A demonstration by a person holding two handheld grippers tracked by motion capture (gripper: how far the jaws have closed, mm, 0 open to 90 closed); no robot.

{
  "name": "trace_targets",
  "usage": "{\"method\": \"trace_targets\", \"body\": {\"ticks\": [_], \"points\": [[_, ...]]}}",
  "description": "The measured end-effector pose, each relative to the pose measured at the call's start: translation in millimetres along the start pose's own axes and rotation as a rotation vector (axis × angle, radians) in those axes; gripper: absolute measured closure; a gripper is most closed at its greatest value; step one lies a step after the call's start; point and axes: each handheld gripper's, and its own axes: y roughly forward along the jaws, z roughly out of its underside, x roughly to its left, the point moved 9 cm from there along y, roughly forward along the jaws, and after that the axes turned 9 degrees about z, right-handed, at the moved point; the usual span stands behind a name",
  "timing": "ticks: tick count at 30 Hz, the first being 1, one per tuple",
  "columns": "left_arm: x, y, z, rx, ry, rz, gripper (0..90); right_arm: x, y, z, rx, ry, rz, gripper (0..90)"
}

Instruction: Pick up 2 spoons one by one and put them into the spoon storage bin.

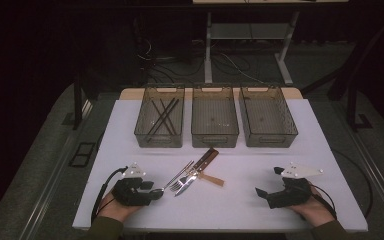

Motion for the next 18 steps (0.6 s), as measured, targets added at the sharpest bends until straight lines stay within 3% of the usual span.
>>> {"method": "trace_targets", "body": {"ticks": [11, 18], "points": [[-4.8, 2.4, 1.5, 0.043, 0.051, -0.019, 50.6, -0.2, 0.0, 0.0, 0.0, -0.001, 0.001, 0.1], [-8.2, 4.8, 1.0, 0.064, 0.085, -0.038, 56.6, -0.4, 0.2, -0.1, -0.002, -0.005, 0.002, 0.1]]}}
